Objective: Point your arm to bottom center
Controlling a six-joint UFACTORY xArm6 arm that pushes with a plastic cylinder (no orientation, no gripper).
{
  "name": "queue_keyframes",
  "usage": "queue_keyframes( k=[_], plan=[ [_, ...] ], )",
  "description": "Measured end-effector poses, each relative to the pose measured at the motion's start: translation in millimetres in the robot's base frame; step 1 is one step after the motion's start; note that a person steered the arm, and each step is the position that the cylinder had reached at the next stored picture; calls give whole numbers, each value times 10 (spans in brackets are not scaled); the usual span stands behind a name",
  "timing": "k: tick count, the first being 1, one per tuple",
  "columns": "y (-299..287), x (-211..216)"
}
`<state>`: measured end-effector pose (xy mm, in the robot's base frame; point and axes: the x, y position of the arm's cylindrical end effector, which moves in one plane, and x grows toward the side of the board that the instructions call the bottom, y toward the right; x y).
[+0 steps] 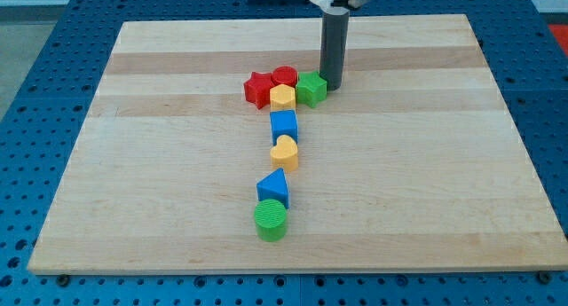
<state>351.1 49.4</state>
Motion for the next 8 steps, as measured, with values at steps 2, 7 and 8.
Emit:
queue_keyframes(
  k=[2, 7, 8],
  plan=[
    [-48, 0],
    [350, 544],
    [350, 910]
  ],
)
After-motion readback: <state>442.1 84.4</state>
